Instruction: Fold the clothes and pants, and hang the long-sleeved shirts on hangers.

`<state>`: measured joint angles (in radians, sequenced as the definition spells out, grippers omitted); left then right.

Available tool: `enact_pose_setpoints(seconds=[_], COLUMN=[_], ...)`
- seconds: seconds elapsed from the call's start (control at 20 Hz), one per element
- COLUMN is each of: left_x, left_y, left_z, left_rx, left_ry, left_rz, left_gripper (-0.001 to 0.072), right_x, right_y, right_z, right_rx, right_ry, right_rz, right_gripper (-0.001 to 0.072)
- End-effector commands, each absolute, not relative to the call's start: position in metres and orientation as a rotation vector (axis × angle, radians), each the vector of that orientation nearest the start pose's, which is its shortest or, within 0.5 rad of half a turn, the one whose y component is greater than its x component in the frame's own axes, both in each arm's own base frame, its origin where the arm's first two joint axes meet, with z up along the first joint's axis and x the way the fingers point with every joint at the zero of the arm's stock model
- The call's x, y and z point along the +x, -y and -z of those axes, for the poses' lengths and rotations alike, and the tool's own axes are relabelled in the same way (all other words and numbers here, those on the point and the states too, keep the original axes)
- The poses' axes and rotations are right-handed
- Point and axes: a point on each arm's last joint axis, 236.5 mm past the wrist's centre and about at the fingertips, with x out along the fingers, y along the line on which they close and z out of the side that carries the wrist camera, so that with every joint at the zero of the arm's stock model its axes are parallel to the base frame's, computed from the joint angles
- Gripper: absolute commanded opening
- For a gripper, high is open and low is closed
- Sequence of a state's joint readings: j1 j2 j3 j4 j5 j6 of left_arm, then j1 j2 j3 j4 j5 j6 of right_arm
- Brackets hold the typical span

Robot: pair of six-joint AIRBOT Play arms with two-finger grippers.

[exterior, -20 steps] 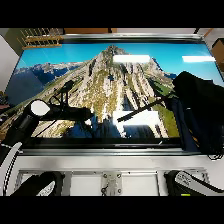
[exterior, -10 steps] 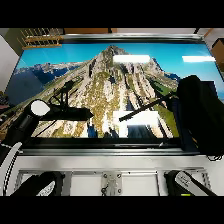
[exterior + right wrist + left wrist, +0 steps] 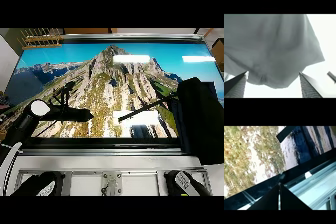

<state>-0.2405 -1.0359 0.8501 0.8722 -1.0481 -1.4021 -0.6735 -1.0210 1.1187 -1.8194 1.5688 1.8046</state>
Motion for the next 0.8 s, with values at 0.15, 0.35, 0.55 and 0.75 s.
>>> enact_pose_setpoints(seconds=[0.15, 0.35, 0.55, 0.75], left_x=[0.286, 0.287, 0.287, 0.287], left_y=[0.208, 0.208, 0.208, 0.208], left_z=[-0.037, -0.037, -0.037, -0.037], left_rx=[-0.39, -0.39, -0.392, -0.392], left_ry=[-1.23, -1.227, -1.224, -1.225], left_rz=[0.623, 0.622, 0.62, 0.621], left_gripper=[0.0019, 0.0019, 0.0019, 0.0019], right_x=[0.281, 0.33, 0.339, 0.341], right_y=[0.173, 0.041, -0.033, -0.054], right_z=[-0.193, -0.223, -0.209, -0.2], right_rx=[0.342, 0.333, 0.224, 0.201], right_ry=[-0.75, -0.663, -0.736, -0.772], right_rz=[0.585, 0.096, -0.13, -0.189], right_gripper=[0.0707, 0.0707, 0.0707, 0.0704])
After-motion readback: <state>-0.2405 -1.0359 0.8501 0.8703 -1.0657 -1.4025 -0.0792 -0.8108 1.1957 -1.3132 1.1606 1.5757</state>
